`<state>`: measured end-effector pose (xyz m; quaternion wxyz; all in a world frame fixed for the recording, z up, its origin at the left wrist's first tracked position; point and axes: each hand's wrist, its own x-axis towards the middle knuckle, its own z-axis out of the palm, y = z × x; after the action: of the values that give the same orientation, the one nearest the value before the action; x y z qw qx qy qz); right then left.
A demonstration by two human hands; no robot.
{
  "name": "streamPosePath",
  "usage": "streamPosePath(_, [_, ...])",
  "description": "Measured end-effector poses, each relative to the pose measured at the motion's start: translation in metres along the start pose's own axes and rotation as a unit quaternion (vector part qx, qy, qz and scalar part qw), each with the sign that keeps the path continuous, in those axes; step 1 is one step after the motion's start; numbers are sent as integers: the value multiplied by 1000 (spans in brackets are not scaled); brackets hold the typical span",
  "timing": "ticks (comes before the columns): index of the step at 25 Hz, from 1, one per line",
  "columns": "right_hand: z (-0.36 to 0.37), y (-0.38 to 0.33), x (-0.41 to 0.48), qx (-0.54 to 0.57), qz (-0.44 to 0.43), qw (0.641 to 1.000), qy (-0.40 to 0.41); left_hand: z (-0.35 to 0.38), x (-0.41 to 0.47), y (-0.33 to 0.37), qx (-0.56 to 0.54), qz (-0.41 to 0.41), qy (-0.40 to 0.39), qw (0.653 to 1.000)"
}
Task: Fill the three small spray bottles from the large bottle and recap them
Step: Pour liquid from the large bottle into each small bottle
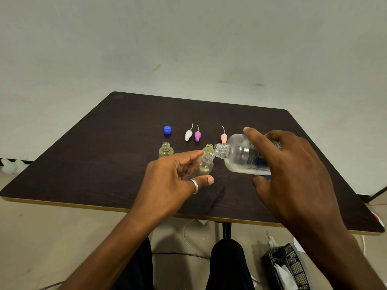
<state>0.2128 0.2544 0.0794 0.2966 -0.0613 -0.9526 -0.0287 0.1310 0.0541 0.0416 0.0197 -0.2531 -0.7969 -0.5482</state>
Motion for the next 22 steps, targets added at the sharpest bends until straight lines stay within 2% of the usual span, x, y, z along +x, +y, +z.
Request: streamPosePath(22, [-3, -1, 2, -15, -12, 1000, 13, 2, 0, 0, -6, -11, -1, 1000])
